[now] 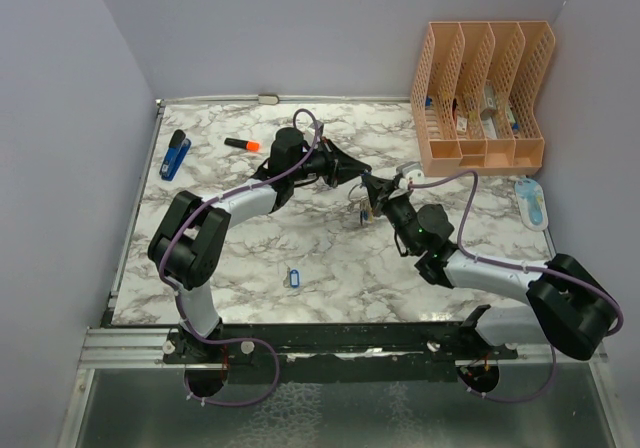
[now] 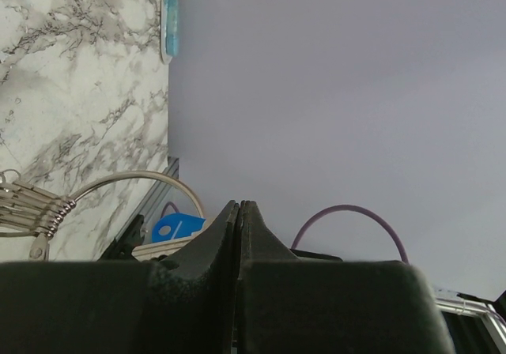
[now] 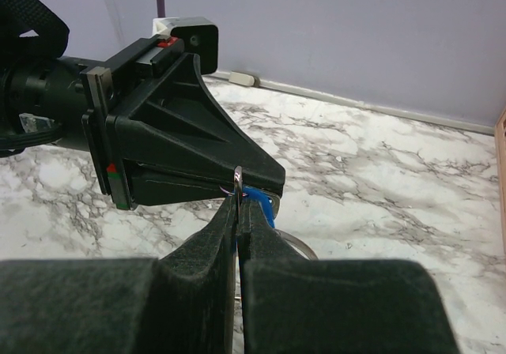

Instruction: Put the keys on the keyring

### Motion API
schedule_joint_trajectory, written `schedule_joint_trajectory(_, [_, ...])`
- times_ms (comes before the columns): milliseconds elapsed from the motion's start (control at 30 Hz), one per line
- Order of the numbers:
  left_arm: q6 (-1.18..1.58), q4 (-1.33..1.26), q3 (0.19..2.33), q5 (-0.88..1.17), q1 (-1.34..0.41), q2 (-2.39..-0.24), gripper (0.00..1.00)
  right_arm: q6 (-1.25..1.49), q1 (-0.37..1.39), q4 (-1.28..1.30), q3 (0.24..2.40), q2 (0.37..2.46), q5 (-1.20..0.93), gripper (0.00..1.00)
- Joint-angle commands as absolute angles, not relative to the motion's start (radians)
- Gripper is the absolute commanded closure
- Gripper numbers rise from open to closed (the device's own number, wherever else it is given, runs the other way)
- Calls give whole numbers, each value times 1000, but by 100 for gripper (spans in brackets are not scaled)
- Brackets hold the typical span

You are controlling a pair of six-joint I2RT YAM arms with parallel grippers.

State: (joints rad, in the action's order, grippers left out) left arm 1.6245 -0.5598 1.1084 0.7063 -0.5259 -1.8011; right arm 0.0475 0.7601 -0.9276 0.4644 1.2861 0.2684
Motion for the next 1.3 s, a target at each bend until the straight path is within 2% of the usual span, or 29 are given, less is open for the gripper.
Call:
schedule_joint_trajectory(0, [1628, -599, 1132, 719, -540, -1785, 100, 53, 772, -961, 498, 1299, 251, 99])
schedule_joint_trajectory(567, [1644, -636, 1132, 720, -543, -1785, 100, 67, 779, -971, 493, 1323, 260, 99])
schedule_joint_trajectory(767, [1636, -632, 1125, 718, -543, -1780, 100, 53, 779, -973, 471, 1288, 305, 99])
schedule_joint_trajectory(1033, [1580, -582, 1127, 698, -543, -1791, 100, 52, 779, -961, 486, 1244, 227, 99])
schedule_joint_trajectory(1267, [1580, -583, 1129, 701, -543, -1787, 100, 38, 780, -936, 486, 1221, 254, 99])
